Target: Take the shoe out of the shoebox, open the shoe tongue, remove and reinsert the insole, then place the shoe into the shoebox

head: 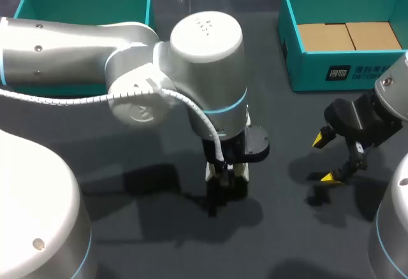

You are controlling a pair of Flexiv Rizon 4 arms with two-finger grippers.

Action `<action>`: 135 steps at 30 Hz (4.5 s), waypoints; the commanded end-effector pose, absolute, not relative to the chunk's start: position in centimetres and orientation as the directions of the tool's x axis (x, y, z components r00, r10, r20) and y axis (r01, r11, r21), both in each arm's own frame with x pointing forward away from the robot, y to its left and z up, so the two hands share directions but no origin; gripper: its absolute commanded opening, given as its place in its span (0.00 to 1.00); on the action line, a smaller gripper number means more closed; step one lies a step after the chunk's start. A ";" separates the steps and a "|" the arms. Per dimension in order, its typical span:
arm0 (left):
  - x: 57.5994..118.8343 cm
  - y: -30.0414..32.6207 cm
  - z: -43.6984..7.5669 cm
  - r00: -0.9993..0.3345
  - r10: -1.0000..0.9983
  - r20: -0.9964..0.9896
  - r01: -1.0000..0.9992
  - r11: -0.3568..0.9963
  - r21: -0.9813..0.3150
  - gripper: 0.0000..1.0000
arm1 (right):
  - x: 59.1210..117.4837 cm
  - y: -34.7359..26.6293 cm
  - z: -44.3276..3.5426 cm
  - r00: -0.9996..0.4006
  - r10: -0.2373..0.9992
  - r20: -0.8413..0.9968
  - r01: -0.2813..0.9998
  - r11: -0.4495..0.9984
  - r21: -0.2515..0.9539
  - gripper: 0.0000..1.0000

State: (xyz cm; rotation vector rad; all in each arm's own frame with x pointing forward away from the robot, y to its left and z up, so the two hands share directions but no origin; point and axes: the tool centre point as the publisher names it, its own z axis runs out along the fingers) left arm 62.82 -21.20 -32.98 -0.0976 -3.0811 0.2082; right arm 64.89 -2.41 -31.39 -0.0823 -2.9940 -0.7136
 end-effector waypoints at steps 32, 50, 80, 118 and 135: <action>74.2 -10.3 -16.6 -0.992 0.126 0.025 0.119 0.972 -0.201 0.00 | 64.8 -2.4 -31.4 -0.997 0.038 0.072 0.066 0.892 0.447 1.00; 87.6 1.5 -14.1 -0.994 0.106 0.010 0.102 0.974 -0.204 0.00 | 64.8 -2.4 -31.4 -0.997 0.038 0.072 0.066 0.892 0.447 1.00; 99.9 15.7 -15.2 -0.991 0.131 0.026 0.127 0.982 -0.140 0.00 | 64.8 -2.4 -31.4 -0.997 0.038 0.072 0.066 0.892 0.447 1.00; 109.4 28.5 -17.5 -0.459 0.888 -0.006 0.878 0.453 -0.157 0.00 | 64.8 -2.4 -31.4 -0.997 0.038 0.072 0.066 0.892 0.447 1.00; 112.0 29.4 -18.2 -0.100 0.994 0.053 0.984 0.107 -0.143 0.00 | 64.8 -2.4 -31.4 -0.997 0.038 0.072 0.066 0.892 0.447 1.00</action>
